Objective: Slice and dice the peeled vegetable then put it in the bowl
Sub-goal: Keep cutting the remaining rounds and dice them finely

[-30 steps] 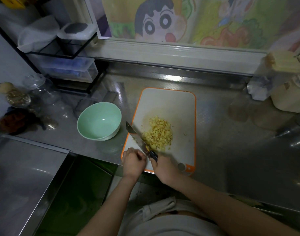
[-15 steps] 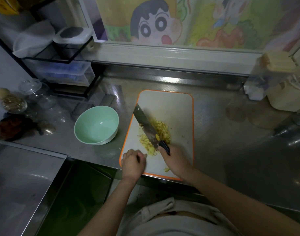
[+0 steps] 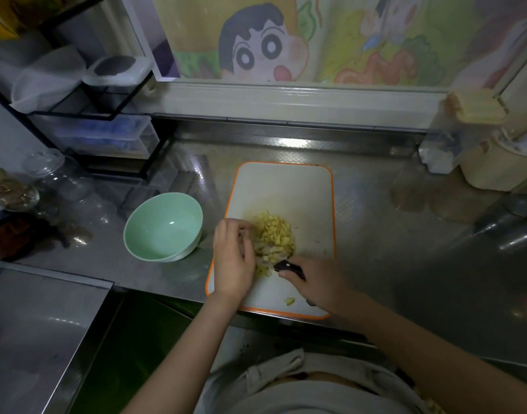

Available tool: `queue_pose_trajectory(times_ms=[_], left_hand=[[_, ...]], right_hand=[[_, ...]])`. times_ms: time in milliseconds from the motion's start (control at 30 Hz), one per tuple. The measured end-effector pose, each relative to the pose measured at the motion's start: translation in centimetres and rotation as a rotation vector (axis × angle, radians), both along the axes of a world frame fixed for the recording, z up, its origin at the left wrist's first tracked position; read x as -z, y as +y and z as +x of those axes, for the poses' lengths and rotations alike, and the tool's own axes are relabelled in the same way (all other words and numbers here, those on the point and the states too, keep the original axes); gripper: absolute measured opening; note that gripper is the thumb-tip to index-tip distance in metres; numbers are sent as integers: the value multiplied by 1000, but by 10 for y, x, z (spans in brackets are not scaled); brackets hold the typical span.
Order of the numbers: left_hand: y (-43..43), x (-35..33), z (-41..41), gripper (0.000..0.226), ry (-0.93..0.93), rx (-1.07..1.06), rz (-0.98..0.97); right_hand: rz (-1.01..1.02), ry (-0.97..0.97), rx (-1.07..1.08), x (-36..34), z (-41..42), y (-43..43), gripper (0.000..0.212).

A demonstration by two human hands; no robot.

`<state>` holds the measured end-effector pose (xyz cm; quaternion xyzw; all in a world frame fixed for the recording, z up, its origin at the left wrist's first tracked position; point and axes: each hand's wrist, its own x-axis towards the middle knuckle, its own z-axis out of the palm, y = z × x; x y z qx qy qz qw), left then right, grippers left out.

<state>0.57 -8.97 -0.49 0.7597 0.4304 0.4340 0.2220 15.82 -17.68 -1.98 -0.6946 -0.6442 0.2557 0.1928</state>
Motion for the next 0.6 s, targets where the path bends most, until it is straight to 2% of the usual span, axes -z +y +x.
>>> queue_pose_trajectory(times_ms=[67, 167, 233, 433, 600], left_hand=[[6, -4, 1, 22, 103, 214, -14], [9, 4, 1, 44, 507, 641, -68], [9, 13, 1, 54, 703, 768, -36], [22, 19, 1, 55, 929, 799, -50], [30, 20, 8, 56, 987, 765, -140]], right_hand=[[24, -54, -12, 2, 1, 0, 32], [102, -105, -36, 6, 2, 1, 41], [158, -115, -41, 6, 4, 1, 40], [114, -159, -55, -1, 8, -4, 33], [101, -231, -8, 0, 13, -10, 36]])
